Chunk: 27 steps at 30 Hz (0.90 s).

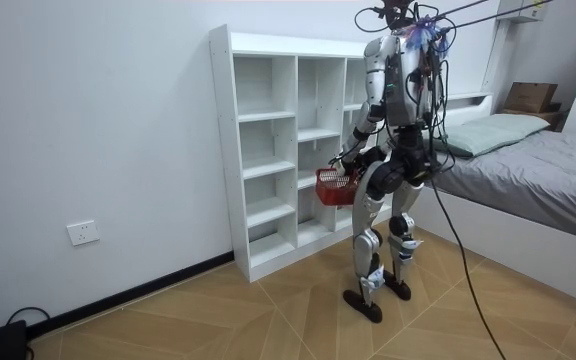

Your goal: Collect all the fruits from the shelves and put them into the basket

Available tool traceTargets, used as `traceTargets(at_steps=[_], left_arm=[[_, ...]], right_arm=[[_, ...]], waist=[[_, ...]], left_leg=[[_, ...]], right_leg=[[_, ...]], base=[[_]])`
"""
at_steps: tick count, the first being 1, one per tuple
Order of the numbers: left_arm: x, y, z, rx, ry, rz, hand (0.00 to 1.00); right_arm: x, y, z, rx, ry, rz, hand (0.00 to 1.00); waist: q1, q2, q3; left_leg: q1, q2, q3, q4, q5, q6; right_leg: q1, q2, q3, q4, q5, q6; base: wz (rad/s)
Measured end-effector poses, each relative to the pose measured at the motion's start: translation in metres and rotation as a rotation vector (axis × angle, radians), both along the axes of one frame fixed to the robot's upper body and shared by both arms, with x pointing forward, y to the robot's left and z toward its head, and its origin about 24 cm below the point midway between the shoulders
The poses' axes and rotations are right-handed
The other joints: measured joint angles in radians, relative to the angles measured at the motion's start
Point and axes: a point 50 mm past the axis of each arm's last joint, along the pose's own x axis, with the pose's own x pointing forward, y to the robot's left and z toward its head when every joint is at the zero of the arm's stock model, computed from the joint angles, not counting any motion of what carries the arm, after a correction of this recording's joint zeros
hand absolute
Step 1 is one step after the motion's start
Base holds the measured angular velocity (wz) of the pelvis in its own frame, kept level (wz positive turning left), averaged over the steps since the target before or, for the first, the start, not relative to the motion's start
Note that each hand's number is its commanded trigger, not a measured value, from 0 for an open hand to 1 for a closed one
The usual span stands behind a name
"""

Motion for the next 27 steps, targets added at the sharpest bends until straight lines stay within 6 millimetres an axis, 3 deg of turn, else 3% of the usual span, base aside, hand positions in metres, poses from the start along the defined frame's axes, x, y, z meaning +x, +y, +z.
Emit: traceTargets(at_steps=[15,27], left_arm=[[-0.003,0.009,-0.003,0.088,-0.011,0.013,1.0],[-0.024,0.043,-0.024,0.239,0.082,0.062,1.0]], right_arm=[[0.0,0.0,-0.001,-0.003,0.011,0.016,0.0],[-0.016,-0.008,-0.011,-0.013,0.08,0.022,0.0]], waist=[[-0.001,0.001,-0.0007],[-0.001,0.001,-0.0057]], left_leg=[[0.017,-0.005,0.001,-0.01,0.0,0.0],[0.095,-0.003,0.014,-0.044,0.0,-0.001]], right_leg=[[0.011,0.001,0.001,0.001,0.0,0.0],[0.09,0.007,0.005,-0.039,0.002,0.003]], base=[[0.0],[-0.02]])
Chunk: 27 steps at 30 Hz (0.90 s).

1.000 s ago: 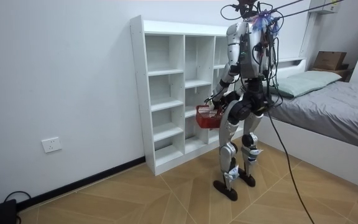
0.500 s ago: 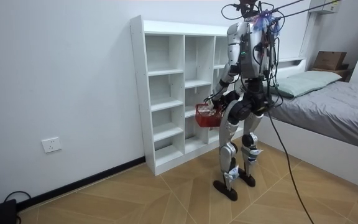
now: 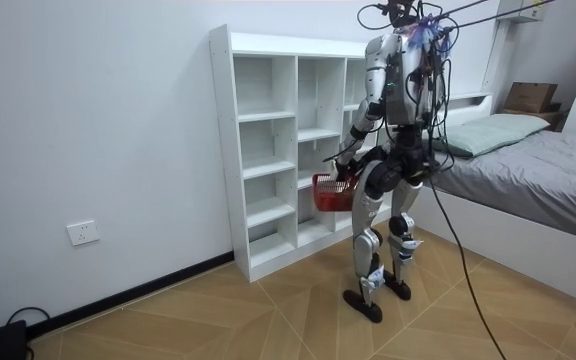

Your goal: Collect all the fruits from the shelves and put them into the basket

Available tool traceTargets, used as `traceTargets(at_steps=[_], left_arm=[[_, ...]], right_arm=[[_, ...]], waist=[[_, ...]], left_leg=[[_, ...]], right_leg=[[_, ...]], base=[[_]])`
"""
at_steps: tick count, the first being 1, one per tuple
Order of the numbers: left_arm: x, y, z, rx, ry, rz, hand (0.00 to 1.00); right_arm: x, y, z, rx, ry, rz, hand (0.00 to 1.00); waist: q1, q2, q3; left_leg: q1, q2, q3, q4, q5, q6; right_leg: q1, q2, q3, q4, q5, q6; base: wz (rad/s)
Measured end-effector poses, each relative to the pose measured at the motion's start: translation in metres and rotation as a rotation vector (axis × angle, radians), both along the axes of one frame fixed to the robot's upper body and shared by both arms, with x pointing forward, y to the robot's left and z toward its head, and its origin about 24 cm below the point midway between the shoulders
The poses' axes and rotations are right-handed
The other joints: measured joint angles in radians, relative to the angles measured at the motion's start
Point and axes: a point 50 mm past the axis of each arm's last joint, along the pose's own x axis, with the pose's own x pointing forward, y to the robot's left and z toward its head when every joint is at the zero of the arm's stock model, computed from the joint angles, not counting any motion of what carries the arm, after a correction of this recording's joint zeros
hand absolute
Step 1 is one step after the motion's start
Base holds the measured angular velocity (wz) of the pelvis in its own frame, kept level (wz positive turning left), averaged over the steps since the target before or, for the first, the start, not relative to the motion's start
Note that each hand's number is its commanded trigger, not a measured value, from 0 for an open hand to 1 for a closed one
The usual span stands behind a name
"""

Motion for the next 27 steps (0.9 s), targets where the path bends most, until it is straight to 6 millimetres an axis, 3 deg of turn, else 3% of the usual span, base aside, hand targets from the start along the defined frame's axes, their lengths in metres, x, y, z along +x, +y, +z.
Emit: traceTargets(at_steps=[3,4,12,19,24,27], left_arm=[[-0.012,0.006,-0.006,0.013,0.031,0.022,1.0],[-0.018,0.009,-0.008,0.013,0.046,0.04,1.0],[-0.06,0.034,-0.024,0.056,0.16,0.185,1.0],[-0.088,0.054,-0.036,0.084,0.262,0.325,1.0],[-0.098,0.055,-0.04,0.098,0.293,0.35,1.0],[-0.101,0.057,-0.041,0.097,0.305,0.367,1.0]], right_arm=[[-0.005,-0.006,-0.002,0.002,0.013,-0.027,0.0],[-0.008,-0.009,-0.003,0.0,0.018,-0.041,0.0],[-0.036,-0.039,-0.013,-0.037,0.07,-0.176,0.0],[-0.068,-0.058,-0.029,-0.053,0.161,-0.331,0.0],[-0.084,-0.07,-0.037,-0.095,0.202,-0.417,0.0],[-0.092,-0.081,-0.038,-0.106,0.206,-0.52,0.0]], waist=[[0.001,0.0,-0.0091],[0.002,-0.002,-0.0157],[0.002,-0.018,-0.0246],[0.0,-0.035,-0.019],[-0.002,-0.021,-0.015],[-0.004,-0.009,-0.018]], left_leg=[[0.033,-0.002,0.0,-0.019,0.0,0.0],[0.049,-0.004,0.001,-0.031,0.001,-0.001],[0.163,-0.009,0.0,-0.095,0.004,-0.005],[0.23,-0.004,-0.011,-0.122,0.001,-0.01],[0.259,-0.004,-0.01,-0.139,0.0,-0.01],[0.269,-0.004,-0.003,-0.146,-0.001,-0.01]], right_leg=[[0.028,0.001,-0.004,-0.011,0.0,0.001],[0.039,0.001,-0.001,-0.013,-0.001,0.003],[0.138,0.006,0.008,-0.053,-0.008,0.008],[0.231,0.02,0.003,-0.13,0.004,0.014],[0.264,0.024,-0.002,-0.155,0.012,0.015],[0.268,0.024,0.007,-0.155,0.012,0.016]], base=[[0.0],[-0.04],[-0.02],[0.06],[-0.01],[-0.07]])
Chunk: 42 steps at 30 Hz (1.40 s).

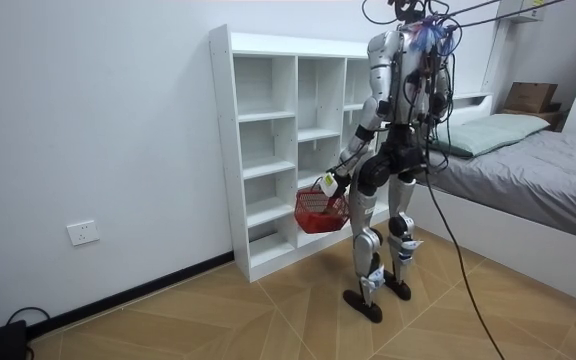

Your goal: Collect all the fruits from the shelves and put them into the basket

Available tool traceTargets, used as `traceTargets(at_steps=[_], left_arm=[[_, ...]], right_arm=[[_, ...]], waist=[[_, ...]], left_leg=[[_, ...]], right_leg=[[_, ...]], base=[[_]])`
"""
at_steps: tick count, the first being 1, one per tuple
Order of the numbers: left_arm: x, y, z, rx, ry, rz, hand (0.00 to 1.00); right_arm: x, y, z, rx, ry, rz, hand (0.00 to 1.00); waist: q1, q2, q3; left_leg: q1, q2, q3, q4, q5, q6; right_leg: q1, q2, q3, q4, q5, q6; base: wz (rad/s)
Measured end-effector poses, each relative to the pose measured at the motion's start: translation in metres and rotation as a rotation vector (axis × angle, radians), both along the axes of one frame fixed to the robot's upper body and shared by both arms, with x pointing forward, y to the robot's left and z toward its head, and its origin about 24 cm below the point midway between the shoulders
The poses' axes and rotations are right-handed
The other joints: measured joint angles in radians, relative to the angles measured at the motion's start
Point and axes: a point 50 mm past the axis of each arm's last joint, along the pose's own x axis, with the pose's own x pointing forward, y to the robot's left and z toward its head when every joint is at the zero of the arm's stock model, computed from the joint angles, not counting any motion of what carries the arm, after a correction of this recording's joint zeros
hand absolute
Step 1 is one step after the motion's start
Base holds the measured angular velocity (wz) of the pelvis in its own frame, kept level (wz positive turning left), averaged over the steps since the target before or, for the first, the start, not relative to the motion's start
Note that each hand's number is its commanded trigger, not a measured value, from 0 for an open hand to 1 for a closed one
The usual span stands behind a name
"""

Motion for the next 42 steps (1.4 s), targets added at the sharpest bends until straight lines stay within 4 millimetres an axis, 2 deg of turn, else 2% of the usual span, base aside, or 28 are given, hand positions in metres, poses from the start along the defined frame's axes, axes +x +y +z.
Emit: traceTargets(at_steps=[8,17,23,42], left_arm=[[-0.016,0.014,-0.004,0.034,0.045,0.123,1.0],[-0.033,0.016,-0.01,0.03,0.125,0.199,1.0],[-0.034,0.017,-0.012,0.035,0.177,0.201,1.0],[-0.035,0.015,-0.014,0.087,0.222,0.164,1.0]], right_arm=[[-0.03,-0.016,-0.01,-0.023,0.072,-0.237,0.0],[-0.057,-0.016,-0.022,-0.007,0.208,-0.352,0.0],[-0.067,-0.017,-0.026,0.037,0.287,-0.443,0.0],[-0.067,-0.018,-0.028,0.049,0.334,-0.47,0.0]], waist=[[-0.007,0.0,0.0],[-0.001,0.0,0.0013],[-0.002,0.007,0.0018],[-0.004,0.015,0.0018]], left_leg=[[0.055,0.0,0.008,-0.011,-0.001,-0.002],[0.083,0.001,0.01,-0.027,-0.003,-0.003],[0.099,0.001,0.016,-0.028,-0.005,-0.004],[0.117,0.002,0.023,-0.038,-0.01,-0.005]], right_leg=[[0.052,0.002,0.005,-0.018,-0.005,0.001],[0.069,0.012,0.025,-0.017,-0.005,0.003],[0.085,0.014,0.026,-0.021,-0.005,0.004],[0.101,0.017,0.028,-0.033,-0.006,0.005]], base=[[-0.02],[-0.02],[-0.01],[0.0]])
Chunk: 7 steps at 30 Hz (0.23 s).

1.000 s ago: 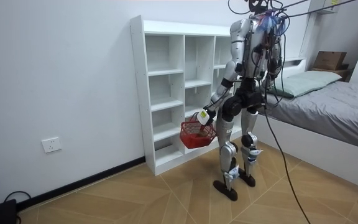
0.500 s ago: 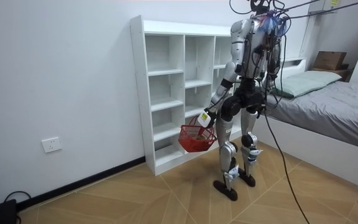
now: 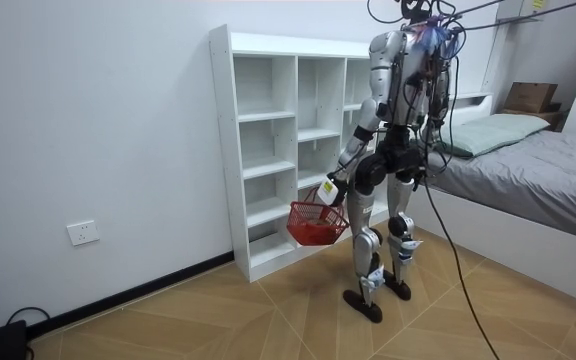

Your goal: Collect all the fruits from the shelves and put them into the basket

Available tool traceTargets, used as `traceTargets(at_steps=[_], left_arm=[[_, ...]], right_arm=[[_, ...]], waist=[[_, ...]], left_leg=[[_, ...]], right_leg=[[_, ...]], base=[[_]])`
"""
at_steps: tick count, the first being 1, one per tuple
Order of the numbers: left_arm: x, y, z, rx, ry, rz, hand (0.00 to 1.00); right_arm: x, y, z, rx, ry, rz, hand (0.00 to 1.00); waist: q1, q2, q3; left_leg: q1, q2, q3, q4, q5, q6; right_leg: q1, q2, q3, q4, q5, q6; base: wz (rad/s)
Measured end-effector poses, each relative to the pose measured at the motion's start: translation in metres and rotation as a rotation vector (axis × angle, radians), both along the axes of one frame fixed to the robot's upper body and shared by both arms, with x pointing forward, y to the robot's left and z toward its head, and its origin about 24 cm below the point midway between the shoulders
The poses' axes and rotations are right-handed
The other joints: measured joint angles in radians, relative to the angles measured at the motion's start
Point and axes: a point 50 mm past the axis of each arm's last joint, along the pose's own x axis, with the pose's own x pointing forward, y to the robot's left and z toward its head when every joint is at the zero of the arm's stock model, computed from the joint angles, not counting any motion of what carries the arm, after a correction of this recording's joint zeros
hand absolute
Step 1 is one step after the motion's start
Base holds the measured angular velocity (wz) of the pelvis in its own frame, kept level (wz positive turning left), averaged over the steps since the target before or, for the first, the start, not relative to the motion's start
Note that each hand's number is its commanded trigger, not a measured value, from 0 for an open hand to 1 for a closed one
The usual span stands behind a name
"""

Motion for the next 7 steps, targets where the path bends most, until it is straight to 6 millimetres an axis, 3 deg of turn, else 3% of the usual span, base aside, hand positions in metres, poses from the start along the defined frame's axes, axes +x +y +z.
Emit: traceTargets(at_steps=[7], left_arm=[[0.0003,-0.0001,0.0,0.002,0.002,-0.012,1.0]], right_arm=[[-0.0004,-0.0011,-0.0003,0.003,0.011,0.001,0.0]], waist=[[0.0,0.002,0.0009]], left_leg=[[0.001,0.0,0.0,0.0,0.0,0.0]], right_leg=[[0.0,0.0,0.0,0.0,0.0,0.0]], base=[[0.0]])
